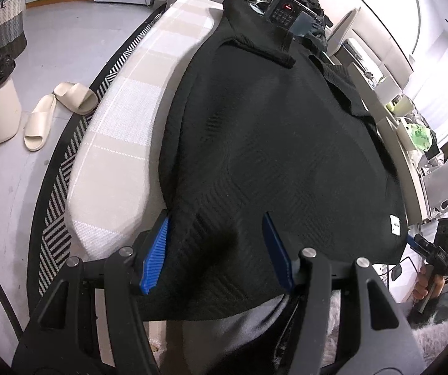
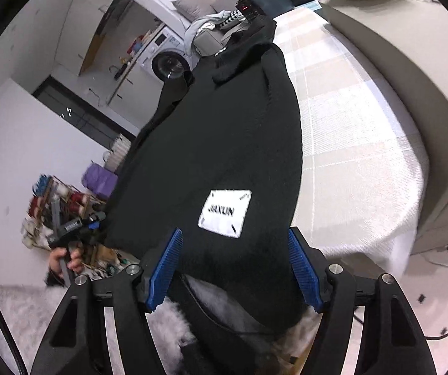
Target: Fold small clothes
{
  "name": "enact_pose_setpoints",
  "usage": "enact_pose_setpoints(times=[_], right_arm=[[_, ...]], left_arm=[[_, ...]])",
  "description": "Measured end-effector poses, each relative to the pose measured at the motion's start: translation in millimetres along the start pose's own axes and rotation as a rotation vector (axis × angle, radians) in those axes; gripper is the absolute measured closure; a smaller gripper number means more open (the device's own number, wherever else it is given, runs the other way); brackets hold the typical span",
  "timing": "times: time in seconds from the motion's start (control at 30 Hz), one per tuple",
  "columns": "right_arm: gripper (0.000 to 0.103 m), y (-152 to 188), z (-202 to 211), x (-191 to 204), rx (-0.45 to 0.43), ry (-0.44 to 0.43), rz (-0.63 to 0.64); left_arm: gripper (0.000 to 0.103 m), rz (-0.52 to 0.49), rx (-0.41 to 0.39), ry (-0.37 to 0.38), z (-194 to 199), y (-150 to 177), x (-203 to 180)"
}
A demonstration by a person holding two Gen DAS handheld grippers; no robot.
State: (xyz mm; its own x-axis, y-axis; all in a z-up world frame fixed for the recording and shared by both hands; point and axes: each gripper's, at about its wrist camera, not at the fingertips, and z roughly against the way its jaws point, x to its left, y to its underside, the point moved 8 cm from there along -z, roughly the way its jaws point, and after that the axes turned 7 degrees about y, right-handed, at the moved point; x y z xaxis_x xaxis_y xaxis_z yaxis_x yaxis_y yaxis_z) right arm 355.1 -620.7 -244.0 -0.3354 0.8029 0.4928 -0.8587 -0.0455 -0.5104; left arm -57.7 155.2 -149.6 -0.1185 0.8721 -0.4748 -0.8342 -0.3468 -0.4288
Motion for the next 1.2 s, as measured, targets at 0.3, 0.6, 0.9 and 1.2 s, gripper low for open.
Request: enact_pose_setpoints(times=[0.3,0.6,0.9,1.2], right_arm=[[0.033,13.5,-5.6,-13.0,0.054,0.069,0.017],[0.044,18.1,-36.1,-10.8,0.094,-0.022,0.005],[0.074,9.3,-38.0,18.7,0.054,-0.047,0.115],[0.094,7.5,-8.2,41.3,-0.069,-0.103,0.234]], left_arm=[[0.049,0.019,0.017,-0.053,22.4,19.7,16.0],[0.049,0.070,0.044,-0.053,32.1,37.0,32.1],[0.049,0.091,0.084,-0.009,31.1,42.7,34.1],[0.048,0.104,0.162,0.014,25.5,54.6,37.6]])
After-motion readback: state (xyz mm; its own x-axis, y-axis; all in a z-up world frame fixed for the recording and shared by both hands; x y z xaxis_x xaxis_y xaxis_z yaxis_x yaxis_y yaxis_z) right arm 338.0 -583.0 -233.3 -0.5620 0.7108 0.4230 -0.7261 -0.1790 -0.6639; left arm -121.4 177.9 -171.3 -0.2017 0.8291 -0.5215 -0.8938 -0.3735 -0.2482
